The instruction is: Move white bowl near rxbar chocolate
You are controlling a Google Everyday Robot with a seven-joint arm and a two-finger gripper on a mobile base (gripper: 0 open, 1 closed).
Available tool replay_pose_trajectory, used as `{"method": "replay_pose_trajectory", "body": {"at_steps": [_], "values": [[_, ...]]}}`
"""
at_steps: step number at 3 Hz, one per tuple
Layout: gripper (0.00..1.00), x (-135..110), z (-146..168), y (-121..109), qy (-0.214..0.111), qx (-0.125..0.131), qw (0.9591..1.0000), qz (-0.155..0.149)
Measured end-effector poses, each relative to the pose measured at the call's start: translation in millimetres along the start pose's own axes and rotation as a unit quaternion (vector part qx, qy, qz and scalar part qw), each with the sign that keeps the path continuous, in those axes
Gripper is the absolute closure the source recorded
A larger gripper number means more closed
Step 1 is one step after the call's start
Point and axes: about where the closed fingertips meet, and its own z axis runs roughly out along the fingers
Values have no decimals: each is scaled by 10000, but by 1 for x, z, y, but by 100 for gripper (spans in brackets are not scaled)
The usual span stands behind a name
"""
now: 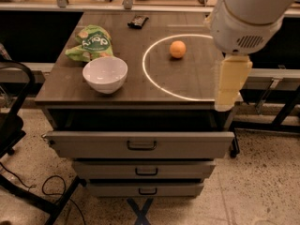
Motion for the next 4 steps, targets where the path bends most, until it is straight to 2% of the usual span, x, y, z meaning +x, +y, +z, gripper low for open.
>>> {"method": "replay_pose_trajectory", "body": {"at_steps": [1,2,3,4], "values": [[0,-41,14,-9,65,162,9975,-679],[0,-90,38,-3,29,207,9912,-1310],[0,-143,80,14,-82,12,9812,-1927],[0,-143,80,14,-82,13,9812,-1927]]}}
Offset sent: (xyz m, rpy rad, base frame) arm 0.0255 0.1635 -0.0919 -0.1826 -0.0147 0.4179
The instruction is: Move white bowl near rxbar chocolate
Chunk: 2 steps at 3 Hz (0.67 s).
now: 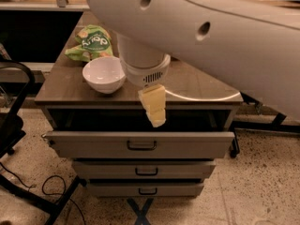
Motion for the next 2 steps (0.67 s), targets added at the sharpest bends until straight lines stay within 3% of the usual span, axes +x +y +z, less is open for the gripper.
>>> {"method": "replay_pose_trajectory", "body": {"at_steps": [1,2], "values": [[0,-7,7,-5,-104,-64,9998,-174],[0,-24,23,-24,-247,-60,9982,-536]]}}
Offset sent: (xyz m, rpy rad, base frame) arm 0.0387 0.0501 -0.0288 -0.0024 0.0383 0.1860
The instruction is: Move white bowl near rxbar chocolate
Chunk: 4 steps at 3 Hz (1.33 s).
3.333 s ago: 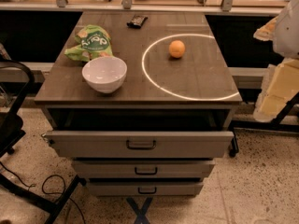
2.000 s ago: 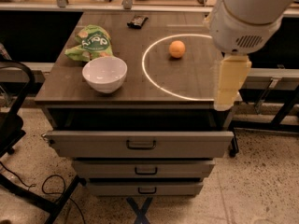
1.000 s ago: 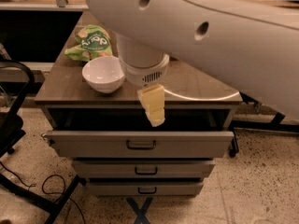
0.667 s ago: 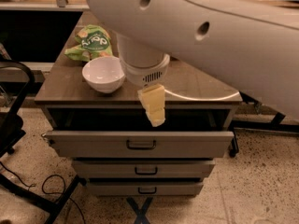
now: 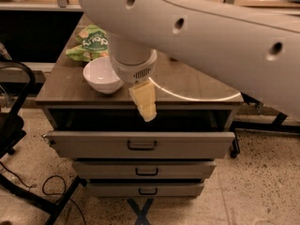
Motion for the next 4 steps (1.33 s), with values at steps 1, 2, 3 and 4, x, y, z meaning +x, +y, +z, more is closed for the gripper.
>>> {"method": "replay_pose_trajectory", "body": {"at_steps": [1,2,3,4], "values": [[0,-19,9,-16,-7,-65,9995,-295],[16,-47,32,-27,-160,-274,9981,-533],[41,-82,66,-28,-441,-525,9953,-682],[64,-82,68,-27,-440,-533,9953,-680]]}}
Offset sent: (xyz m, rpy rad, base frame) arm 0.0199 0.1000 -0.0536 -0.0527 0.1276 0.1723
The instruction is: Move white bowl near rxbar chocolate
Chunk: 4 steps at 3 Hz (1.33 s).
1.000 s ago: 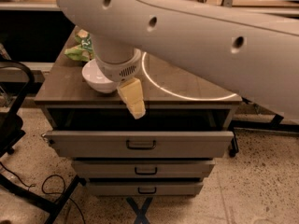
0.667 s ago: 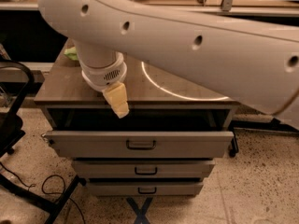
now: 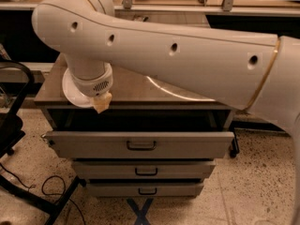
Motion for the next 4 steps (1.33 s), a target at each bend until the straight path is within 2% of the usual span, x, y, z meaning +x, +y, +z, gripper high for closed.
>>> {"method": "replay_pose_trajectory", "body": {"at_steps": [1,2,3,4], "values": [[87,0,0,0,4,3,10000,-3],[100,0,-1,1,10,8,10000,-4],[100,0,-1,1,10,8,10000,-4],[100,28,-29,-11,136,87,9998,137]]}}
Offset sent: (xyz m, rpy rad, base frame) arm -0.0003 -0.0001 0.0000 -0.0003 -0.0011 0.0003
